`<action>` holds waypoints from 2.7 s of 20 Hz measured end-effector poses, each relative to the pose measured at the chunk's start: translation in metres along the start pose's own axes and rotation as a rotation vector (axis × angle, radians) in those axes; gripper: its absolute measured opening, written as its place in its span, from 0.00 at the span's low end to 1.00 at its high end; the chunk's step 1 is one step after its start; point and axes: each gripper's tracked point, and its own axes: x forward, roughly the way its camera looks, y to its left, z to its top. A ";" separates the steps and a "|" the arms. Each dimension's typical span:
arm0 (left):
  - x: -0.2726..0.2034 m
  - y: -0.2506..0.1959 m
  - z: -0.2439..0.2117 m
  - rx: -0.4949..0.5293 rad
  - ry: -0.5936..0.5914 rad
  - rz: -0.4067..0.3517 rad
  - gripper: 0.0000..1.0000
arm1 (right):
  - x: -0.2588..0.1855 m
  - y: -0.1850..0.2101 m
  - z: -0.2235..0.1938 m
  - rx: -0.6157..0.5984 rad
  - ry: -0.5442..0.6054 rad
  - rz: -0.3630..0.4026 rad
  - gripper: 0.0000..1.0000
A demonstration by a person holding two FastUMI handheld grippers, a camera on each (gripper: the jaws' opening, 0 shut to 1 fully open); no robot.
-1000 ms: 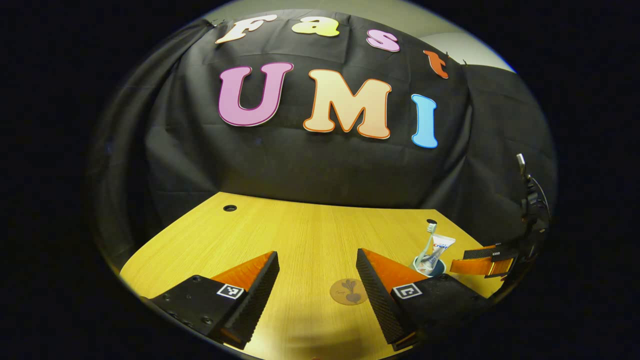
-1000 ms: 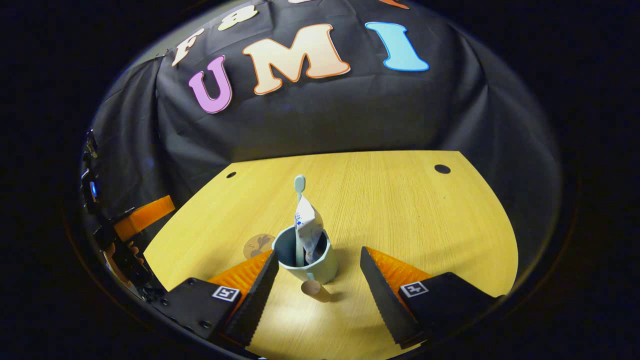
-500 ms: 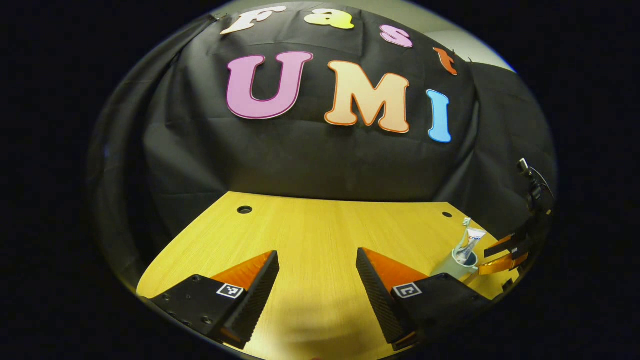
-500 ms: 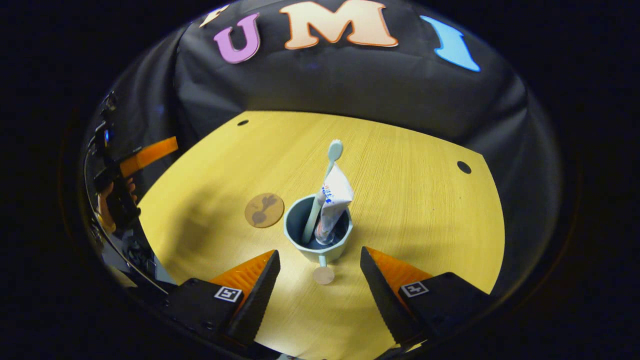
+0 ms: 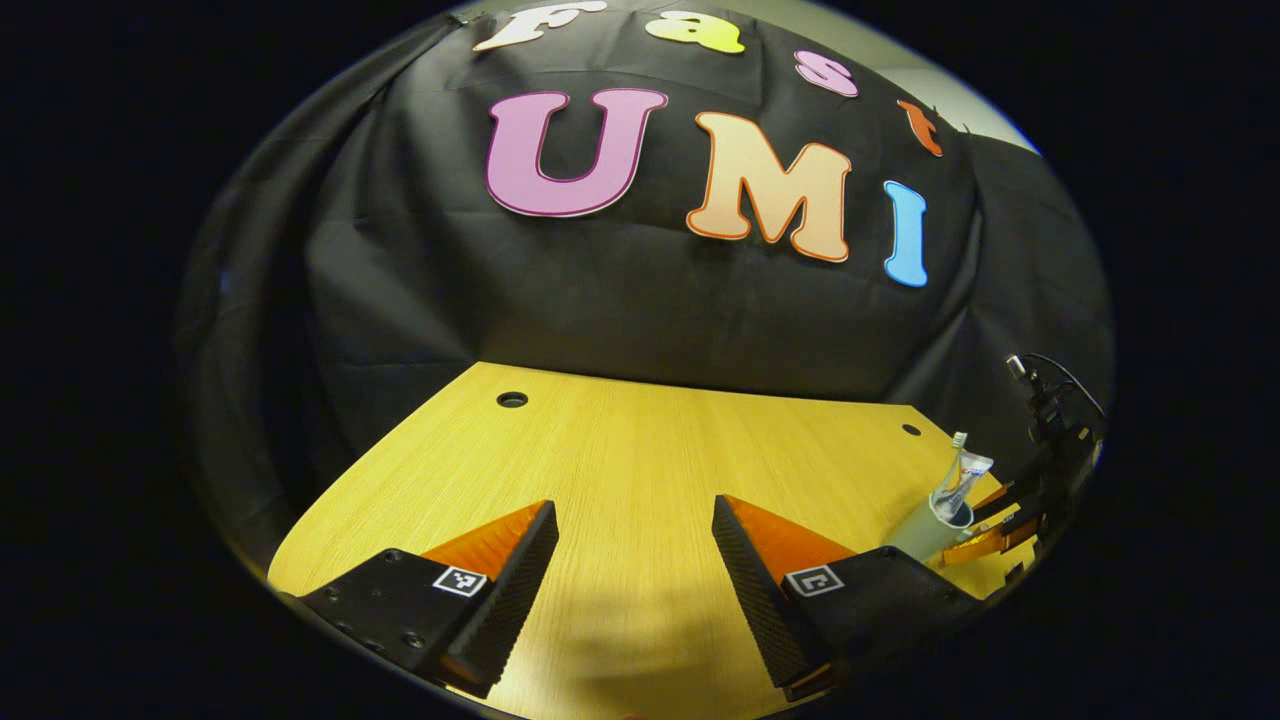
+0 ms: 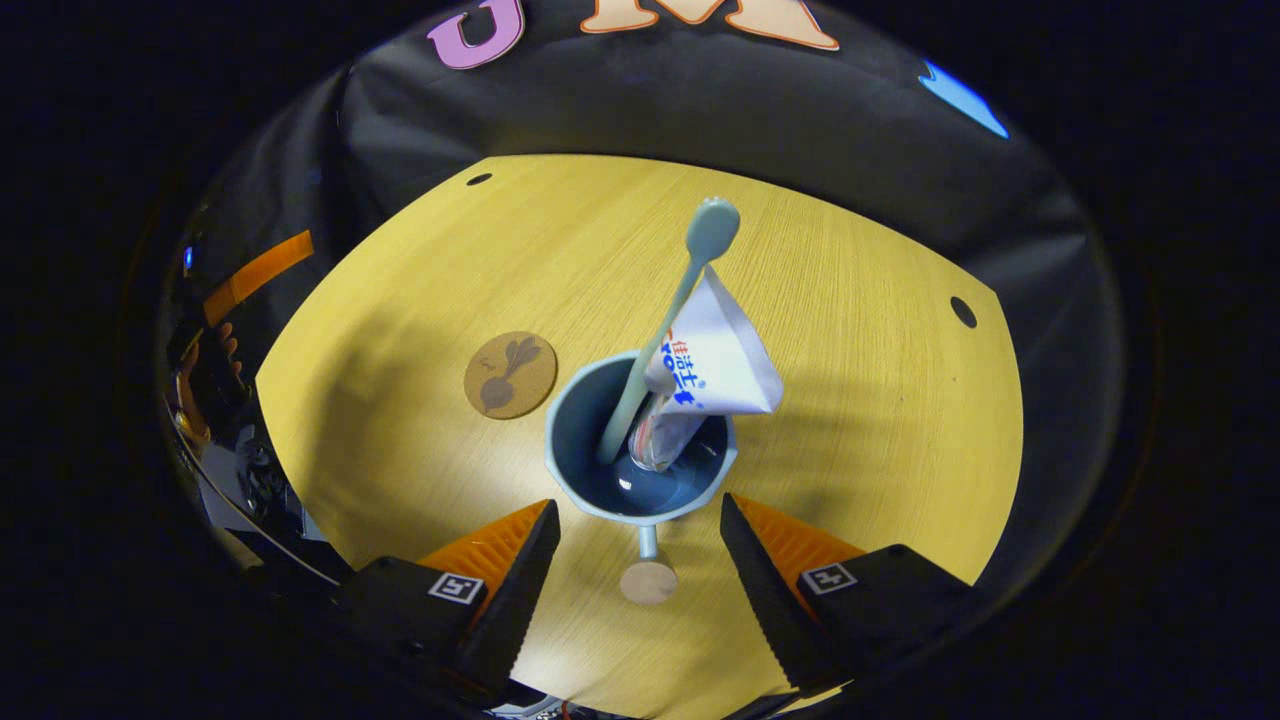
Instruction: Put the toothbrush and toothpaste on the desktop into the cup, then pick up the cup and place it on the coaster on the desktop.
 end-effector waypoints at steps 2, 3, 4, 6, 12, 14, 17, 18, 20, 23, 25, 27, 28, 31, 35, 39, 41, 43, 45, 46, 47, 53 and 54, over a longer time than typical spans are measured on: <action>0.001 0.001 -0.005 -0.017 0.012 0.004 0.92 | 0.003 -0.001 -0.002 -0.006 0.025 0.002 0.95; 0.002 0.000 -0.007 -0.025 0.016 0.004 0.92 | 0.004 0.000 -0.001 -0.006 0.027 0.000 0.91; 0.004 0.001 -0.009 -0.031 0.022 0.005 0.93 | 0.005 -0.003 -0.001 -0.009 0.029 -0.007 0.84; 0.006 0.003 -0.011 -0.035 0.030 0.010 0.92 | 0.006 -0.002 -0.004 -0.004 0.042 -0.006 0.71; 0.013 -0.008 -0.011 -0.018 0.038 -0.016 0.92 | 0.006 -0.008 -0.015 -0.070 0.090 -0.065 0.30; 0.013 -0.013 -0.012 -0.028 0.045 -0.030 0.92 | 0.007 -0.008 -0.016 -0.056 0.087 -0.070 0.29; 0.014 -0.017 -0.012 -0.044 0.044 -0.043 0.92 | 0.006 -0.008 -0.014 -0.040 0.076 -0.086 0.23; 0.016 -0.017 -0.013 -0.045 0.048 -0.043 0.92 | 0.006 -0.008 -0.013 -0.036 0.069 -0.094 0.23; 0.015 -0.013 -0.013 -0.042 0.050 -0.035 0.92 | 0.005 -0.011 -0.012 -0.045 0.055 -0.118 0.23; 0.013 -0.006 -0.013 -0.046 0.050 -0.024 0.92 | 0.003 -0.008 -0.002 -0.053 0.029 -0.118 0.23; 0.012 -0.002 -0.016 -0.057 0.053 -0.013 0.92 | 0.001 -0.005 0.004 -0.052 0.019 -0.110 0.23; 0.010 0.003 -0.016 -0.074 0.055 -0.005 0.92 | 0.000 0.006 0.015 -0.059 0.006 -0.089 0.23; 0.009 0.006 -0.016 -0.081 0.052 0.001 0.92 | -0.001 0.014 0.021 -0.062 -0.003 -0.075 0.23; 0.006 0.017 -0.020 -0.085 0.059 0.023 0.92 | -0.012 0.020 0.032 -0.097 -0.020 -0.025 0.23; -0.001 0.028 -0.023 -0.103 0.065 0.046 0.92 | -0.022 0.028 0.044 -0.122 -0.033 0.049 0.23; -0.010 0.041 -0.027 -0.112 0.073 0.081 0.92 | -0.021 0.021 0.045 -0.151 -0.017 0.067 0.23; -0.014 0.046 -0.028 -0.105 0.077 0.092 0.92 | -0.024 0.020 0.050 -0.158 -0.008 0.074 0.22; -0.014 0.045 -0.028 -0.109 0.080 0.094 0.92 | -0.024 0.023 0.051 -0.188 0.003 0.061 0.22; -0.013 0.043 -0.028 -0.113 0.078 0.095 0.92 | -0.013 0.033 0.047 -0.207 0.015 0.055 0.22; -0.014 0.041 -0.027 -0.114 0.075 0.093 0.92 | -0.014 0.029 0.048 -0.209 0.011 0.056 0.22; -0.014 0.039 -0.026 -0.113 0.073 0.091 0.92 | -0.017 0.026 0.049 -0.205 0.012 0.055 0.23; -0.013 0.026 -0.025 -0.106 0.076 0.069 0.92 | -0.030 0.029 0.043 -0.200 -0.021 0.061 0.28; -0.013 0.023 -0.023 -0.106 0.071 0.066 0.92 | -0.030 0.031 0.047 -0.189 -0.033 0.068 0.31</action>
